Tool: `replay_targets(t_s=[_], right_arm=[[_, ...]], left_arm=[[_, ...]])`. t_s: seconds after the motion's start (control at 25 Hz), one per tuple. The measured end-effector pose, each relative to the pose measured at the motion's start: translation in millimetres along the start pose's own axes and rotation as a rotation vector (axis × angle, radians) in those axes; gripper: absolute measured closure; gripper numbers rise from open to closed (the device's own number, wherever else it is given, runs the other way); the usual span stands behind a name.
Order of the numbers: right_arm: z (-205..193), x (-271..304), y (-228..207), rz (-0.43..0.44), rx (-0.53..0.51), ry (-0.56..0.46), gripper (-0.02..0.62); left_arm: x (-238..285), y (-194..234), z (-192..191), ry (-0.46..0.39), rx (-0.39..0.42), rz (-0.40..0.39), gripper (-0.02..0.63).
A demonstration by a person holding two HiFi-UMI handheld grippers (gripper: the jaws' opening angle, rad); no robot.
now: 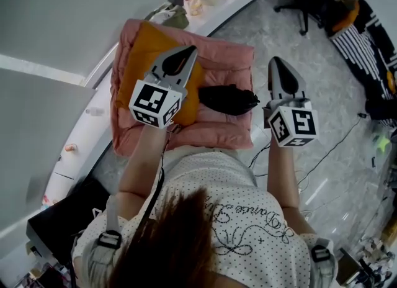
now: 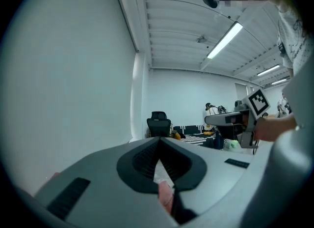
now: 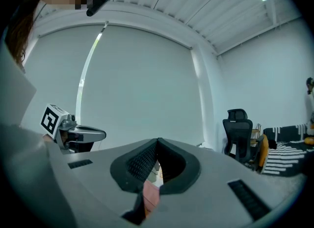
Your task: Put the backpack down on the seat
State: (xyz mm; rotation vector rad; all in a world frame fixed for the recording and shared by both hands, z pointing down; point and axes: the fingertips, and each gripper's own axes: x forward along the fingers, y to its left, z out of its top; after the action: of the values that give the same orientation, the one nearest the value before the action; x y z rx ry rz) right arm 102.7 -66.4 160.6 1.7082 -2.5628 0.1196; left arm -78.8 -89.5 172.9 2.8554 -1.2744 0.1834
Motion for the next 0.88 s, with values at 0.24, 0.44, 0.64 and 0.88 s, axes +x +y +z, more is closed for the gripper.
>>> replay_targets(t_s=[0.24, 0.44, 0.64, 0.88], right_arm=[[-1.3, 3.7, 6.3, 0.002, -0.001, 0.001, 0.586], [-0.2, 1.6, 5.2, -0.004, 0.0, -0.002, 0.586], [-0.5, -0.1, 4.1, -0.007, 0.004, 0.0, 0.586], [-0.7, -1.3, 6.9, -0.002, 0.006, 0.003, 0.586]], left_arm=[[-4.3, 7.8, 3.2, -0.018, -0.006, 0.015, 0.603], [-3.1, 5.6, 2.7, -0.019, -0.009, 0.009, 0.603], [-2.9, 4.5, 1.8, -0.018, -0.013, 0.008, 0.603], [-6.4, 3.9, 0.6, -0.014, -0.015, 0.012, 0.603]])
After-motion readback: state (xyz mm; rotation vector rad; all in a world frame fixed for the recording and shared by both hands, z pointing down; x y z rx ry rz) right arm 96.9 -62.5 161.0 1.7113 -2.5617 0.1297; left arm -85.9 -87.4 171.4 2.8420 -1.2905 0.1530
